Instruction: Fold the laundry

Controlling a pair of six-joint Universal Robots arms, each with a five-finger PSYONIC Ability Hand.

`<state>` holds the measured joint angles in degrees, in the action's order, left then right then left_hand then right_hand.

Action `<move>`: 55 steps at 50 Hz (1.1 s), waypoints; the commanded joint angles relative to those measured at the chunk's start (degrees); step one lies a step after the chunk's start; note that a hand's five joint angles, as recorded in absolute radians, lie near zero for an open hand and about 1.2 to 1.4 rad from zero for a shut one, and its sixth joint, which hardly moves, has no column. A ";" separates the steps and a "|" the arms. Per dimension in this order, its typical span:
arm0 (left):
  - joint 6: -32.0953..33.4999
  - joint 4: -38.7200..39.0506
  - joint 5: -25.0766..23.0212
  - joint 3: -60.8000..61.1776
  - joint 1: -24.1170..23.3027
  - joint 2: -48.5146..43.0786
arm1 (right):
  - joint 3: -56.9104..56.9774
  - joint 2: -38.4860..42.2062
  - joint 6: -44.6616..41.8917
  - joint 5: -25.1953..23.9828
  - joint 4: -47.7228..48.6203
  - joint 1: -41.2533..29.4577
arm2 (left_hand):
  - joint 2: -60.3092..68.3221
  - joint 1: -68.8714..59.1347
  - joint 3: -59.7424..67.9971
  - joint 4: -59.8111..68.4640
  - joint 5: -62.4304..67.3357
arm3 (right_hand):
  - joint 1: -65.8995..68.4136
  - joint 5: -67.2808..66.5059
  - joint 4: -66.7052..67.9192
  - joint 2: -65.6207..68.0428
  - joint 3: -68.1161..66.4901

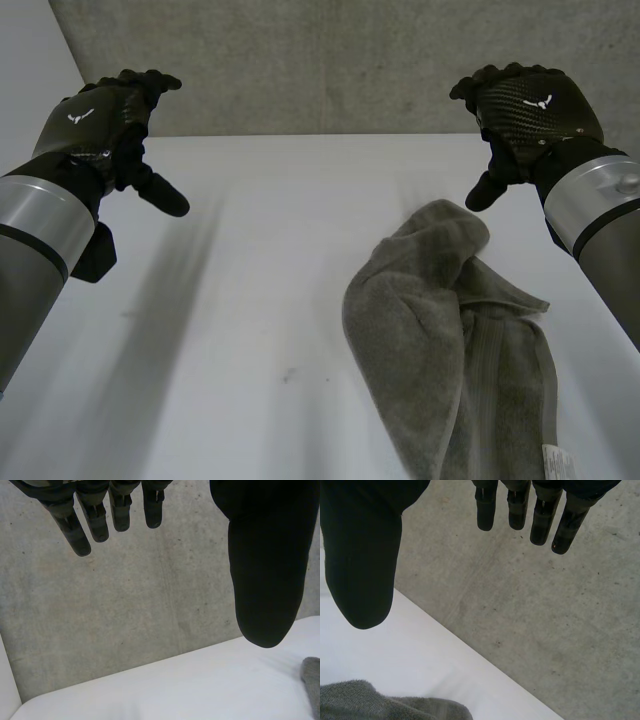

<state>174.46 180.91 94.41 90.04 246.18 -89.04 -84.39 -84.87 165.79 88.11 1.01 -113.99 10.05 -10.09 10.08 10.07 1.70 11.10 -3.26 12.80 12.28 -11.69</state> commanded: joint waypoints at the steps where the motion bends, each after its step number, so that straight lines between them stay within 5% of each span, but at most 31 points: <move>1: 0.00 0.05 -0.02 0.05 0.00 -0.08 | 0.01 1.01 -3.01 -0.04 -2.76 0.00 | 0.17 -0.12 0.14 0.15 -1.49 | -1.10 3.26 -2.80 -2.28 1.69; 12: 0.00 0.05 -0.10 0.14 0.00 -0.43 | 0.89 12.71 -10.05 -0.21 -13.23 5.71 | 0.17 -0.12 0.14 0.15 -1.49 | 3.52 -1.37 1.83 2.35 -2.94; 32: 0.00 0.05 -0.19 0.14 0.00 -0.78 | -3.94 27.74 -10.40 -8.65 2.33 11.51 | 0.17 -0.12 0.14 0.15 -1.49 | 35.15 -32.99 33.45 33.97 -34.56; 38: 0.00 0.05 -0.10 0.14 0.00 -0.61 | -3.50 28.09 -10.05 -11.54 4.00 11.51 | 0.17 -0.12 0.14 0.15 -1.49 | 61.51 -59.35 59.81 60.33 -60.92; 45: 0.09 0.14 -0.28 0.14 0.00 -0.43 | -1.66 25.45 -9.87 -15.86 3.56 11.34 | 0.33 -0.29 0.31 0.32 -1.32 | 68.90 -66.74 67.20 67.72 -68.31; 55: 0.18 6.19 -1.07 -0.83 0.17 -1.57 | 8.18 2.01 -4.17 -17.35 -0.39 8.62 | 1.17 -1.13 1.14 1.15 -0.48 | 68.90 -66.74 67.20 67.72 -68.31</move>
<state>174.58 182.54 93.86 90.01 246.14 -89.53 -81.46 -71.00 157.50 71.63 3.92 -103.54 9.65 -9.73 9.74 9.70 1.56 55.03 -55.56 67.87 66.85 -67.39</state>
